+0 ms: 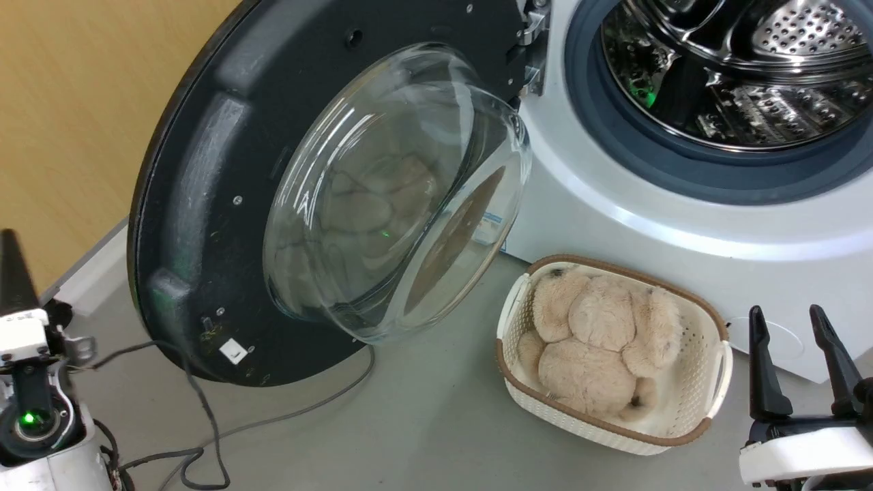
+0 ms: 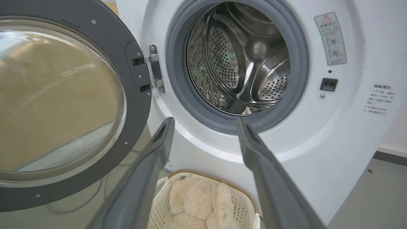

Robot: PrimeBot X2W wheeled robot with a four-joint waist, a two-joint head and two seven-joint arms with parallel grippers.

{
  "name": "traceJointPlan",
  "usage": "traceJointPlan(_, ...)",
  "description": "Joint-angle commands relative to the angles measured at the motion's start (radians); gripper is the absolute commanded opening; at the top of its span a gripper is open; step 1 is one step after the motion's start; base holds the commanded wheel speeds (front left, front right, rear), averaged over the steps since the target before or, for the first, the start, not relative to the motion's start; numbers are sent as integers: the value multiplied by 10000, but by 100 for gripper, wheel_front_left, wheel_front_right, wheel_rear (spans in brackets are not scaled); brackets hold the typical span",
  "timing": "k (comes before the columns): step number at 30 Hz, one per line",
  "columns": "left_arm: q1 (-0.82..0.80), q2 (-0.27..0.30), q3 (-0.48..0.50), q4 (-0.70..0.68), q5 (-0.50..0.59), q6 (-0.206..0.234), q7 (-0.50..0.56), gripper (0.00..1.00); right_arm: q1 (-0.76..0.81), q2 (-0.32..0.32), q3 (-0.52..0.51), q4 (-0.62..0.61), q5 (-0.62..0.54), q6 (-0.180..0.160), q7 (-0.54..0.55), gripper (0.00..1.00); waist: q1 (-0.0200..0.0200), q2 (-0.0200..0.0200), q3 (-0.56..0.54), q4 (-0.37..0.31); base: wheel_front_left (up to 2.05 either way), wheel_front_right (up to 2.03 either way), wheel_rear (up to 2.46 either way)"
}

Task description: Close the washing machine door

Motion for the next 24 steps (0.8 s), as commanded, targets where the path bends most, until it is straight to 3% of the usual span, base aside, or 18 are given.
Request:
traceJointPlan(1,-223,4,113,148,-386,-76,165,0,-206,42,-42,-18,11,7,-127,100,0,0,42,48,0,0,0)
traceJointPlan(8,-137,18,-3,955,-2043,-153,1361,0,-334,45,-35,-17,21,7,-273,100,0,0,240,188,0,0,0)
traceJointPlan(14,289,-53,-823,917,-3487,-241,2640,0,-403,49,-146,-2,49,8,-440,100,0,0,409,419,0,0,0)
traceJointPlan(24,1398,-96,-1992,-26,-4523,-302,3692,0,-429,51,-301,40,218,8,-557,100,0,0,424,600,0,0,0)
